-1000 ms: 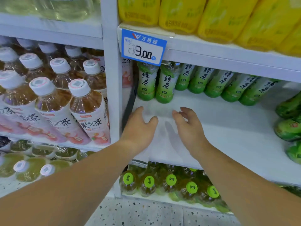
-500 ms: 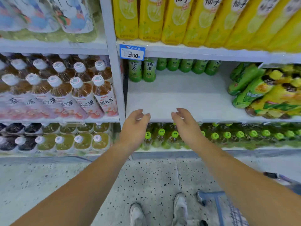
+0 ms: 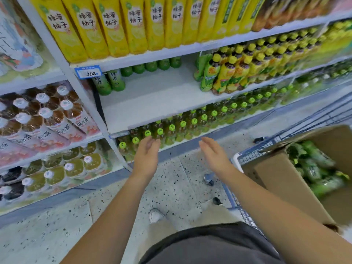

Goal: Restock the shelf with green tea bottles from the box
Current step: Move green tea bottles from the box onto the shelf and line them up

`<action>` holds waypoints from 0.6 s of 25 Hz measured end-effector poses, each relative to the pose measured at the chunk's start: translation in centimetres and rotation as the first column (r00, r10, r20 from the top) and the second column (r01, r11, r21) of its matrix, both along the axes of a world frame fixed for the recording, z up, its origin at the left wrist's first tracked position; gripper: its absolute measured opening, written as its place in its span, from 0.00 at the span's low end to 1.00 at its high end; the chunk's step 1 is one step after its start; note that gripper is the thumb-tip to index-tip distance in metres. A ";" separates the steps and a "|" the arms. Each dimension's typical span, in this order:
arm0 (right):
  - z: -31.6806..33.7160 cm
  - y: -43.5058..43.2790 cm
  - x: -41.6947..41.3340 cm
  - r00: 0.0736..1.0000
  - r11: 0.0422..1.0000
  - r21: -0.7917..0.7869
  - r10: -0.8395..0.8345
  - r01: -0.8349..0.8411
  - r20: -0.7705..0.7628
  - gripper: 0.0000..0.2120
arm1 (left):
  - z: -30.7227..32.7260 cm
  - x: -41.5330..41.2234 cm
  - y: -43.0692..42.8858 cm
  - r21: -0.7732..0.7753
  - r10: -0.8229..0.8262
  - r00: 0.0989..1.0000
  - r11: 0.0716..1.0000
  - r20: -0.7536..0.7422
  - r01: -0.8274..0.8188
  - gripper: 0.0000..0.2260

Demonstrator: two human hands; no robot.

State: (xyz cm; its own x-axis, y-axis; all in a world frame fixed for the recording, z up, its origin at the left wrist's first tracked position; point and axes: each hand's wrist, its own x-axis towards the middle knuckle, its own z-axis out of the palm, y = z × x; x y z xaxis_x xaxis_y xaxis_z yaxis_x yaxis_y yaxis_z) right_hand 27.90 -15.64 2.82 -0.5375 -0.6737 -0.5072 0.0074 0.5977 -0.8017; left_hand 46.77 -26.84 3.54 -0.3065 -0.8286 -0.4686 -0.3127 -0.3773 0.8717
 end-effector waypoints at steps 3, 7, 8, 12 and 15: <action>0.8 4.9 -3.7 0.996 0.996 0.030 -0.083 0.083 -0.020 0.26 | 1.5 -3.6 2.5 -0.056 -0.114 0.993 0.992 -0.011 0.113 0.25; 1.9 11.2 -8.7 0.986 0.986 0.026 -0.163 0.164 -0.033 0.27 | 2.8 -10.1 6.8 -0.111 -0.271 0.963 0.957 -0.016 0.267 0.27; 2.2 12.5 -9.8 0.982 0.982 0.018 -0.186 0.186 -0.037 0.27 | 2.9 -11.7 7.9 -0.106 -0.296 0.955 0.951 -0.027 0.292 0.27; 3.1 18.1 -14.6 0.952 0.952 -0.040 -0.305 0.304 -0.024 0.25 | 3.0 -18.1 13.2 -0.071 -0.417 0.909 0.907 -0.025 0.414 0.26; 2.7 22.1 -18.4 0.933 0.933 -0.041 -0.359 0.358 -0.008 0.26 | 2.9 -22.6 16.8 -0.046 -0.490 0.871 0.871 -0.026 0.489 0.26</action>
State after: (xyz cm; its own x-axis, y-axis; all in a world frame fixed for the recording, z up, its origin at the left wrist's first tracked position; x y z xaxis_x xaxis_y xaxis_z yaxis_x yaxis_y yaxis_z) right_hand 9.50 6.49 5.56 -0.7542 -0.4534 -0.4751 0.2034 0.5266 -0.8254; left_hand 24.19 -10.00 6.45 -0.6933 -0.5840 -0.4222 -0.4175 -0.1520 0.8959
